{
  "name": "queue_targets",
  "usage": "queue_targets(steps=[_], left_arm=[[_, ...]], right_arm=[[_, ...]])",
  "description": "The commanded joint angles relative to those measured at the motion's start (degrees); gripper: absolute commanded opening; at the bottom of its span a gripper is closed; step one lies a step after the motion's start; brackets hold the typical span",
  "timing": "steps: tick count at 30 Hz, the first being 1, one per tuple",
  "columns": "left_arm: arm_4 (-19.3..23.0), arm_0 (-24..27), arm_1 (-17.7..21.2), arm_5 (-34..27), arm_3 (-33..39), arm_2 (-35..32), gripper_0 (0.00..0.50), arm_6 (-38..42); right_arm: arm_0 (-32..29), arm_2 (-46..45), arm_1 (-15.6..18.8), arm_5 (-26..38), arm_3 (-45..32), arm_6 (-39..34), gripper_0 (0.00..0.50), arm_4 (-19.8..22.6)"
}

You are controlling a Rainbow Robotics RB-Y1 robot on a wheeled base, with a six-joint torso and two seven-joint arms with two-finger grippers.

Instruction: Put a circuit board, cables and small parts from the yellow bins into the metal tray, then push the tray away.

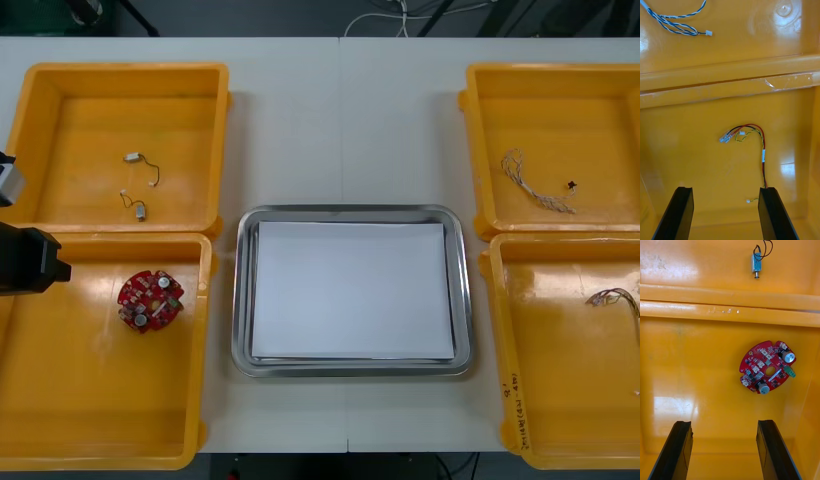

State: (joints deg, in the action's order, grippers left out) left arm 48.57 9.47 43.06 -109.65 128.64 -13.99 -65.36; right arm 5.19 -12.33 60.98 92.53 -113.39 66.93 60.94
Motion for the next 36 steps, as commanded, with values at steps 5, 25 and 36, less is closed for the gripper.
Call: queue_targets(steps=[5,25,36], left_arm=[[-0.23,-0.95,-0.6,-0.35,1.7,-0.87,0.5,4.37],[-0.23,-0.95,-0.6,-0.35,1.7,-0.87,0.5,4.37],[-0.23,-0.95,-0.6,-0.35,1.7,-0.87,0.5,4.37]], right_arm=[[1.14,-2.08,0.1,0.28,-0.16,-0.75,0.5,0.23],[1.14,-2.08,0.1,0.28,-0.16,-0.75,0.5,0.23],[2.99,-3.93,0.72,-0.25,-0.51,-0.75,0.5,-0.21]])
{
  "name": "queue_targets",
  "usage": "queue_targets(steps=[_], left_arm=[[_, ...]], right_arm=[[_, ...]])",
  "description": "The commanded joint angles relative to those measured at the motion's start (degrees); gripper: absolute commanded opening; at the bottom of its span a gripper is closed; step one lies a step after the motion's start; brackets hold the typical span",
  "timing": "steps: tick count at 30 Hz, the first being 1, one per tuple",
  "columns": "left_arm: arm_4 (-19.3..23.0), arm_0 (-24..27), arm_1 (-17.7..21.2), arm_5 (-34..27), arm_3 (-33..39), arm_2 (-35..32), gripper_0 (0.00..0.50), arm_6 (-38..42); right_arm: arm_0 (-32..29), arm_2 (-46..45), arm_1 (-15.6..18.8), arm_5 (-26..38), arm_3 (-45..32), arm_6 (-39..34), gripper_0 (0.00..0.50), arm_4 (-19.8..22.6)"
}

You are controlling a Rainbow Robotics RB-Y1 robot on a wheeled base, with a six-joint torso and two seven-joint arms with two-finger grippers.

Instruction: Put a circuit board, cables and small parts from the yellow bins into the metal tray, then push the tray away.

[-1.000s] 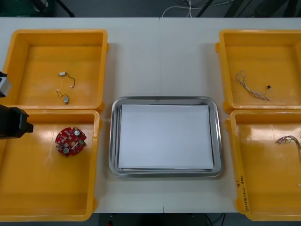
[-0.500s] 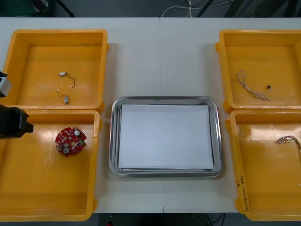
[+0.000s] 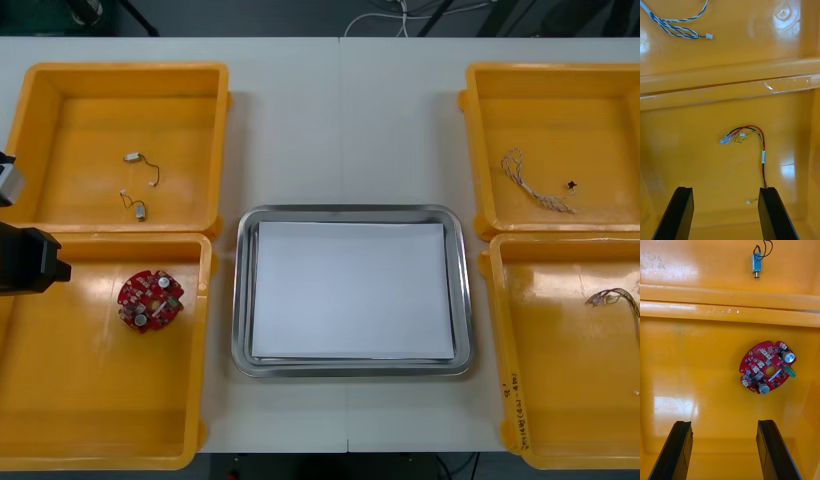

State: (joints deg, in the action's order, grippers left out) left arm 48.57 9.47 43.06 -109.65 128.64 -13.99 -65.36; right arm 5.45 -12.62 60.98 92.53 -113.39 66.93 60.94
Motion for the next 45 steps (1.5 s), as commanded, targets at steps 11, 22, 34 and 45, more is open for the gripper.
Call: queue_targets(steps=[11,22,34,45], left_arm=[[-0.06,-2.79,-2.98,-0.35,0.03,0.54,0.5,4.45],[1.0,-1.47,-2.54,-0.35,0.03,0.63,0.5,6.39],[0.21,0.81,-2.27,-0.35,0.03,4.32,0.5,14.74],[-1.38,2.48,-2.36,-0.35,0.12,8.8,0.5,24.49]], right_arm=[[1.94,-3.82,0.54,-0.25,-0.86,-0.75,0.5,-0.65],[-1.23,-3.82,0.72,-1.65,-0.86,-0.31,0.5,-0.65],[-6.15,-3.82,2.74,-6.4,-0.86,1.1,0.5,-0.73],[-12.13,-3.82,5.02,-13.17,-0.69,3.47,0.5,0.23]])
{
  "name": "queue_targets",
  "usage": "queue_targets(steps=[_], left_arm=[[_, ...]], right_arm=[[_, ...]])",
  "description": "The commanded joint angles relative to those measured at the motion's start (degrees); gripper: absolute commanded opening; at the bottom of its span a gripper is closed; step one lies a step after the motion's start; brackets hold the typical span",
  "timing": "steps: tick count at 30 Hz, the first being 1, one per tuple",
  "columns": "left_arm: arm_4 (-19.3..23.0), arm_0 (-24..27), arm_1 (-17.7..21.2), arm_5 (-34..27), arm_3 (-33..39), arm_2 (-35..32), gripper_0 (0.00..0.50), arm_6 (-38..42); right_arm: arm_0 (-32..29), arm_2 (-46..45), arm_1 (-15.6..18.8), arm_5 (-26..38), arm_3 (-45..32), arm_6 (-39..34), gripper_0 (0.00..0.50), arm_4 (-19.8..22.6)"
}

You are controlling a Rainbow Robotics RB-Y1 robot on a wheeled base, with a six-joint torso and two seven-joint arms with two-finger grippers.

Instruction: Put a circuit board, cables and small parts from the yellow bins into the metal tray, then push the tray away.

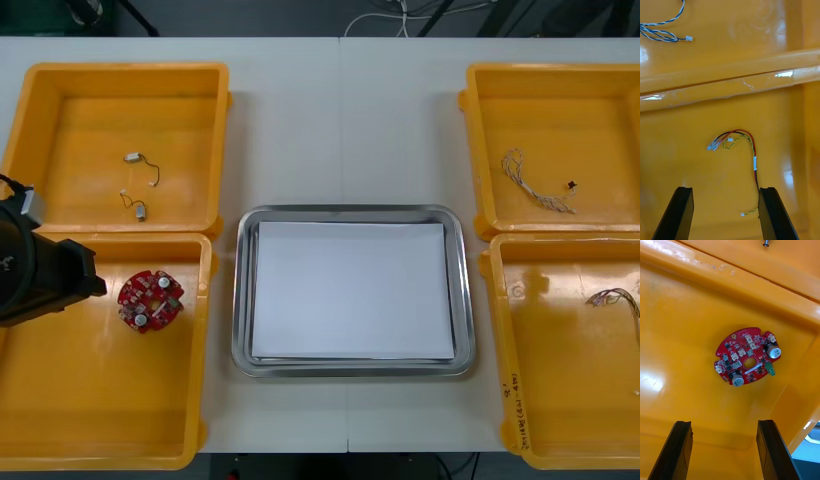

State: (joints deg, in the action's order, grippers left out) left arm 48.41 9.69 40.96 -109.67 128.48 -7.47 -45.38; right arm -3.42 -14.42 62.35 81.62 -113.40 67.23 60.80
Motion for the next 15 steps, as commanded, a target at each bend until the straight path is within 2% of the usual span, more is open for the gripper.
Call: queue_targets(steps=[1,5,11,15], left_arm=[[-1.31,2.35,-0.35,-0.33,0.37,2.81,0.5,5.66],[-2.18,2.79,-0.35,-0.33,0.28,5.1,0.5,9.7],[-3.15,3.06,-0.62,-0.33,0.28,7.73,0.5,15.5],[-4.29,3.23,-0.97,-0.33,0.28,8.88,0.5,17.96]], right_arm=[[-3.52,-2.02,3.74,-2.7,-0.33,3.52,0.5,0.81],[-3.61,-1.93,4.01,-3.49,2.31,5.37,0.5,3.88],[-3.52,-0.44,4.45,-6.3,6.27,11.96,0.5,5.29],[-3.52,0.88,5.15,-8.41,7.58,13.28,0.5,5.82]])
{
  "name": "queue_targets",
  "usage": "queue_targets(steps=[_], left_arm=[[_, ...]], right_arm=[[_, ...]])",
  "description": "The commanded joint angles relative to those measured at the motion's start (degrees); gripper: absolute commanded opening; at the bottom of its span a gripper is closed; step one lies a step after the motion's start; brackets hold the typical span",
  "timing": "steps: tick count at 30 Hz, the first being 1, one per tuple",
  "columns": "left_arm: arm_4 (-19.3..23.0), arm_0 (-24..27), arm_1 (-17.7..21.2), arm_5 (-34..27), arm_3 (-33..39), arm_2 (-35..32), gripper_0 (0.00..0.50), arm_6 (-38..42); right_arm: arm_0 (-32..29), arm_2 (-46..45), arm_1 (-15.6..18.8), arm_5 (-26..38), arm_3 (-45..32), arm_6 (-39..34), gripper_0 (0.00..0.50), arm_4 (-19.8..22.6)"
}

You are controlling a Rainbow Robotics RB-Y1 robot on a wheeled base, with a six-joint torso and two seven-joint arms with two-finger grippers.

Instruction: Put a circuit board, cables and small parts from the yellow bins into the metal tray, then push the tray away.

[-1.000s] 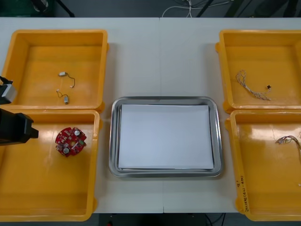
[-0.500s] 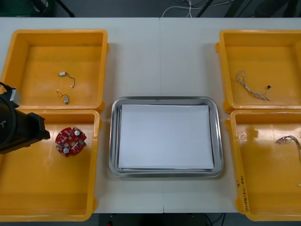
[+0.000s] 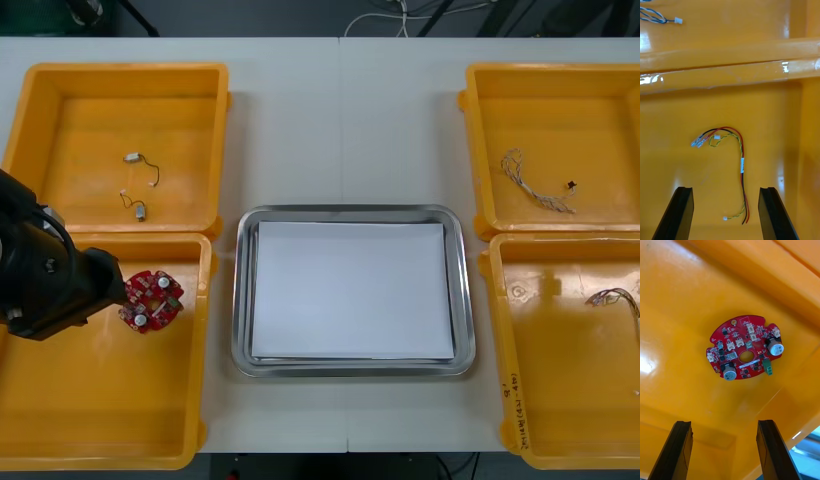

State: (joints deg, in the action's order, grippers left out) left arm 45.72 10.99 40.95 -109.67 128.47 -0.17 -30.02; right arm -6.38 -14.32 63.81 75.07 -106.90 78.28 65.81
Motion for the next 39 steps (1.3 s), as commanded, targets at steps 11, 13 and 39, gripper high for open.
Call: queue_targets(steps=[11,13,39], left_arm=[[-7.31,3.95,-4.91,-0.33,-1.9,4.3,0.5,5.32],[-8.19,4.48,-5.7,-0.33,-2.34,4.65,0.5,5.76],[-15.48,5.62,-11.77,2.79,-8.32,7.81,0.5,9.01]], right_arm=[[0.84,7.38,5.28,-7.3,4.86,2.84,0.5,1.08],[1.28,8.52,5.45,-8.01,5.56,2.93,0.5,1.16],[9.19,21.97,8.26,-14.25,14.53,4.25,0.5,5.21]])
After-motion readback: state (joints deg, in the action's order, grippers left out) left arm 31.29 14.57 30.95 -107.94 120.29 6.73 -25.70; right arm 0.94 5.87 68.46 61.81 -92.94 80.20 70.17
